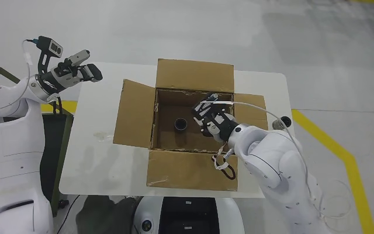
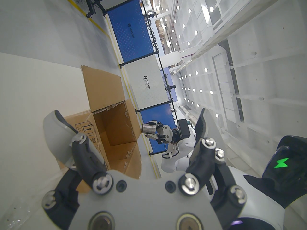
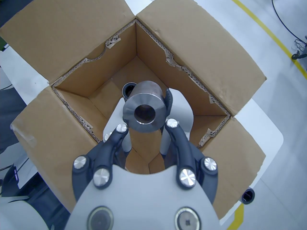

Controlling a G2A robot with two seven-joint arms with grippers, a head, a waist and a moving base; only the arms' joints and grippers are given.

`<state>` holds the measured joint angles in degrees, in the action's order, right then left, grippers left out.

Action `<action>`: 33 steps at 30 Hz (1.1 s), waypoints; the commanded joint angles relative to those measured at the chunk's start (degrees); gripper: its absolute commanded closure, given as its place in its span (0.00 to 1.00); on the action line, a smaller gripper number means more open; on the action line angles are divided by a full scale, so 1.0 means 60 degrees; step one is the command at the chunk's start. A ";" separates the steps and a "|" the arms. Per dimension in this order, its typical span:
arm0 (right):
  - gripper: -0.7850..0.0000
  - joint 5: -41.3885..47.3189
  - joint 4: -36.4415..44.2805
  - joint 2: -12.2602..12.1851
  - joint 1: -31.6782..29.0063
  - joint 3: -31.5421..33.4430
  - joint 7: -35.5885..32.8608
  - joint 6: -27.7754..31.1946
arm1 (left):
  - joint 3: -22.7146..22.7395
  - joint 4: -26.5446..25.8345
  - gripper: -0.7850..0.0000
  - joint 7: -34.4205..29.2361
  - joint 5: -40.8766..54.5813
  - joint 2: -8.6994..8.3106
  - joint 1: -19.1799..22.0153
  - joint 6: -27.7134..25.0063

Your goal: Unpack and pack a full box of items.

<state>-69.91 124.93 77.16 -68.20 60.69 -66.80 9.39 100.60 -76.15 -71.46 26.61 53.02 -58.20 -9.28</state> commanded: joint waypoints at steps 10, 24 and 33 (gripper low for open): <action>1.00 0.0000 0.0000 0.0000 0.0000 0.0000 0.0000 0.0000 | 0.0000 0.0000 0.00 0.0000 0.0000 0.0000 0.0000 0.0000; 1.00 -0.0119 -0.0077 -0.0015 -0.0074 0.0027 0.0184 0.0029 | 0.0000 0.0000 0.00 0.0000 0.0000 0.0000 0.0000 0.0000; 1.00 0.0591 0.0663 -0.0183 -0.1018 0.1194 0.0609 0.0029 | 0.0000 0.0000 0.00 0.0000 0.0000 0.0000 0.0000 0.0000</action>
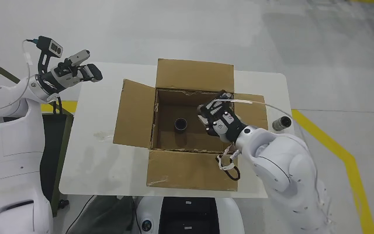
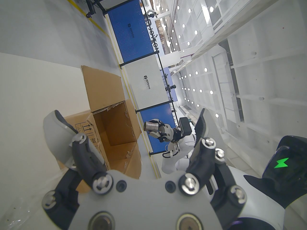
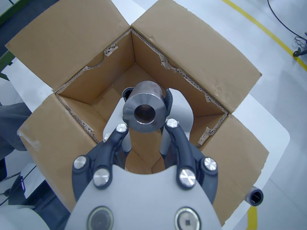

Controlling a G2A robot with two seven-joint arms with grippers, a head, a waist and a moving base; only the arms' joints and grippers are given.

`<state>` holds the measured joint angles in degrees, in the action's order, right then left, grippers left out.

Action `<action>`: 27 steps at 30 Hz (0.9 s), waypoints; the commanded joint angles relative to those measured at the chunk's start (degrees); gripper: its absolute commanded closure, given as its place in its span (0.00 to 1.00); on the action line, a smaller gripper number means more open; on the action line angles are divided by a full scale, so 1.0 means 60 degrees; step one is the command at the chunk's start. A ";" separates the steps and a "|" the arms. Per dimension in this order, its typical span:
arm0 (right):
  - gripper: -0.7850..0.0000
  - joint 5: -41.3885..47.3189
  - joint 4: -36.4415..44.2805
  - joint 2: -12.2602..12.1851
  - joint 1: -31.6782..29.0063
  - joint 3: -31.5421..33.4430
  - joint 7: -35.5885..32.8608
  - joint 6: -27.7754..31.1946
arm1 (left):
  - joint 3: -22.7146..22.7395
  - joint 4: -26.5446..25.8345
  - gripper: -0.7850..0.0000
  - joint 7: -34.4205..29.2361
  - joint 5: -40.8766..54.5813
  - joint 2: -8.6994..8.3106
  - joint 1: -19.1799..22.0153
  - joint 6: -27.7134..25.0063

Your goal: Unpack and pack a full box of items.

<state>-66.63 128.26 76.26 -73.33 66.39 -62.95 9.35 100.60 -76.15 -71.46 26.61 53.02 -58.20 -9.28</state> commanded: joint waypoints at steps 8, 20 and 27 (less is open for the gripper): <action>1.00 0.1597 0.0992 -0.0323 -0.1902 0.2579 0.0014 0.0832 | 0.0000 0.0000 0.00 0.0000 0.0000 0.0000 0.0000 0.0000; 1.00 0.3872 0.0769 -0.0624 -0.4220 0.6195 0.0777 0.2011 | 0.0000 0.0000 0.00 0.0000 0.0000 0.0000 0.0000 0.0000; 1.00 0.3919 0.0933 -0.0684 -0.4615 0.6574 0.0939 0.2058 | 0.0000 0.0000 0.00 0.0000 0.0000 0.0000 0.0000 0.0000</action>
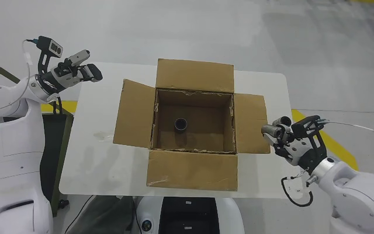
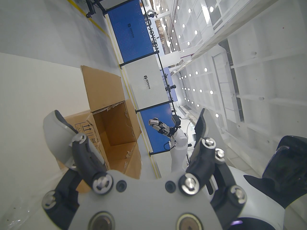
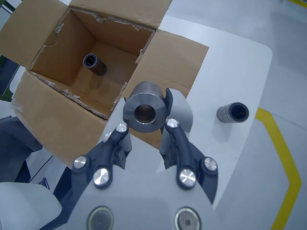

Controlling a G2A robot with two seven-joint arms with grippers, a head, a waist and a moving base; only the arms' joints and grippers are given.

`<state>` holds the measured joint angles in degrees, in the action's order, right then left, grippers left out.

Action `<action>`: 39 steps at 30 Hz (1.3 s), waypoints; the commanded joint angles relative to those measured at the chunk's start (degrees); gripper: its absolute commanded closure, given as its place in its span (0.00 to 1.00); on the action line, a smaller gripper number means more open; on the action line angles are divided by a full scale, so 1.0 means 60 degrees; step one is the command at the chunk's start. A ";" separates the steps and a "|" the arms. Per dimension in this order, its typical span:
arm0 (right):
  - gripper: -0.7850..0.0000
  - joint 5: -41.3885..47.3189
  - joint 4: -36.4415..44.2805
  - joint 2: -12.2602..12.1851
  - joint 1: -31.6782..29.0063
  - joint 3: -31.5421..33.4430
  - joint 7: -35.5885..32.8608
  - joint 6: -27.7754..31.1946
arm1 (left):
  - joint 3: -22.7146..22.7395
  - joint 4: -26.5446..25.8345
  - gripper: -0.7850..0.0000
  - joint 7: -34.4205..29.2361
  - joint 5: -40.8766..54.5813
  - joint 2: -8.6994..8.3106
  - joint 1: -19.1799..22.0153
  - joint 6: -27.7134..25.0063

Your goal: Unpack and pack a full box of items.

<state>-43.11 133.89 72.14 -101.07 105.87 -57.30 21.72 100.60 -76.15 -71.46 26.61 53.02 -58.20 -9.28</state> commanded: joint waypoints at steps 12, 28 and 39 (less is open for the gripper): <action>1.00 -0.0001 -0.0005 0.0001 0.0008 -0.0004 -0.0003 -0.0002 | 0.0000 0.0000 0.00 0.0000 0.0000 0.0000 0.0000 0.0000; 1.00 -0.0026 -0.1472 -0.0106 -0.0538 0.0670 0.0644 -0.0253 | 0.0000 0.0000 0.00 0.0000 0.0000 0.0000 0.0000 0.0000; 1.00 -0.0330 -0.2962 -0.0293 -0.0013 0.0740 -0.0158 -0.1042 | 0.0000 0.0000 0.00 0.0000 0.0000 0.0000 0.0000 0.0000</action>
<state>-44.48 117.18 70.48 -101.90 111.04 -57.52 15.71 100.60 -76.15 -71.46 26.61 53.02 -58.20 -9.28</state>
